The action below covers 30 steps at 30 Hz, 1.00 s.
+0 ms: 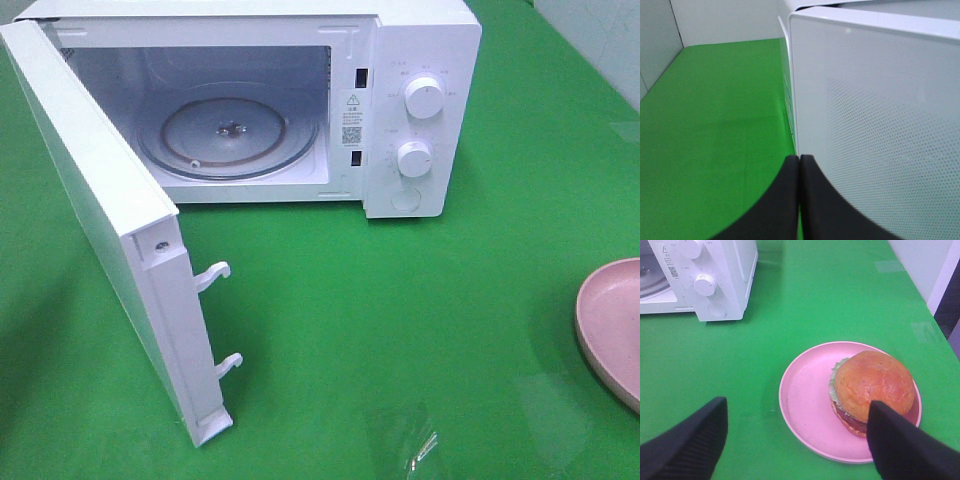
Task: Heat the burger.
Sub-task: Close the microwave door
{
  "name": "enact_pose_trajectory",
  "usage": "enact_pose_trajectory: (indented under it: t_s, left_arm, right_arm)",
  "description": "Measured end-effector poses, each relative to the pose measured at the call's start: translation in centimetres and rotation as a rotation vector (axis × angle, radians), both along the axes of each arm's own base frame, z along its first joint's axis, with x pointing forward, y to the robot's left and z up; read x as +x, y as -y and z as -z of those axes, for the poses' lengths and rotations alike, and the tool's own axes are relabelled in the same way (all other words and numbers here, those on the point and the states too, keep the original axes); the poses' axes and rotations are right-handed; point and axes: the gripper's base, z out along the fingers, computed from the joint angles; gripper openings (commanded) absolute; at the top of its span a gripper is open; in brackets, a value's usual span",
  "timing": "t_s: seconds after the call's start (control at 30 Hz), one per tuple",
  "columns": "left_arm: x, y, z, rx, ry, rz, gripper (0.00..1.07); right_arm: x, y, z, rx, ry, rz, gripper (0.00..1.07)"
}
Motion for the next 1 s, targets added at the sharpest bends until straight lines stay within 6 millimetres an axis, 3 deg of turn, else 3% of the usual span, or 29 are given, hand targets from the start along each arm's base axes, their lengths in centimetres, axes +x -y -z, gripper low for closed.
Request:
enact_pose_trajectory:
  t_s: [0.27,0.5,0.63,0.87,1.0]
  left_arm:
    - [2.1,1.0,1.2,0.007,-0.056,0.123,0.00]
    - [2.4,1.2,1.7,-0.012,-0.055,0.141,0.00]
    - [3.3,3.1,1.9,0.002,-0.059,0.222,0.00]
    - [3.7,3.9,2.1,-0.001,-0.066,0.238,0.00]
    - [4.0,5.6,2.8,0.000,-0.086,0.290,0.00]
  right_arm:
    - [0.0,0.0,0.0,0.000,0.000,0.000,0.75]
    - [0.0,0.0,0.0,0.000,0.000,0.000,0.75]
    - [0.0,0.0,0.0,0.000,0.000,0.000,0.75]
    - [0.0,0.0,0.0,0.000,0.000,0.000,0.75]
    - [0.0,0.0,0.0,0.001,0.000,0.000,0.75]
